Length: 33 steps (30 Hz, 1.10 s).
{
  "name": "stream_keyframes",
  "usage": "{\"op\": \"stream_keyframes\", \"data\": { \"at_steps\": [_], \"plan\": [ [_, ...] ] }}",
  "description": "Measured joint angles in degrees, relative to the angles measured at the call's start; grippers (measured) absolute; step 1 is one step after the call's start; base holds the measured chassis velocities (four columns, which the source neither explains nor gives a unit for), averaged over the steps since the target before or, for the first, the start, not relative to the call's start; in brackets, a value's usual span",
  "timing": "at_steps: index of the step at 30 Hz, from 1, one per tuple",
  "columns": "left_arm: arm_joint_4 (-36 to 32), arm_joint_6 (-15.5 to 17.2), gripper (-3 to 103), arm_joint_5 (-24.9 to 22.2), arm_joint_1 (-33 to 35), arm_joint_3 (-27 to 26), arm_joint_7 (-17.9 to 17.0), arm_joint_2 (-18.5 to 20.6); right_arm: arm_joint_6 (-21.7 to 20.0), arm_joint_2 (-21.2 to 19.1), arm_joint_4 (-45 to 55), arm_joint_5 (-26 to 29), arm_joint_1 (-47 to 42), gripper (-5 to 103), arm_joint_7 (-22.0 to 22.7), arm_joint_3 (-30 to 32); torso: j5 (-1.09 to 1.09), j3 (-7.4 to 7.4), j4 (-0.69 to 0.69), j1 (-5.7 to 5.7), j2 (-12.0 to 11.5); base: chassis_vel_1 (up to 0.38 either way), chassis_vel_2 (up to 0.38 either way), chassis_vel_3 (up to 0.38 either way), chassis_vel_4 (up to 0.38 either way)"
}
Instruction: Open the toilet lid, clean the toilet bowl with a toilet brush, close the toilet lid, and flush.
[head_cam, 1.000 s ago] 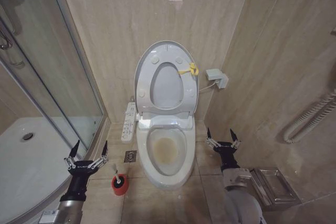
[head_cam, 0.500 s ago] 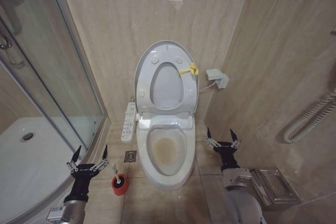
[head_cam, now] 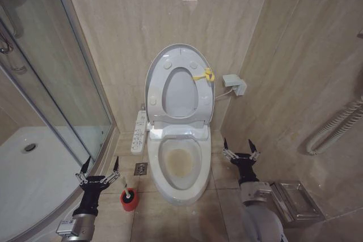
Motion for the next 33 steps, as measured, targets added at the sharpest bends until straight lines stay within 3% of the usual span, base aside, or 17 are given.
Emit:
{"op": "stream_keyframes", "data": {
  "at_steps": [33],
  "plan": [
    [0.02, -0.04, 100, -0.03, 0.02, -0.04, 0.02, 0.02, 0.0, 0.0, 0.0, 0.0, 0.0, 100, 0.0, 0.0, 0.0, 0.0, 0.0, 0.0, 0.0, 0.0, 0.0, 0.0, 0.0]
  ]
}}
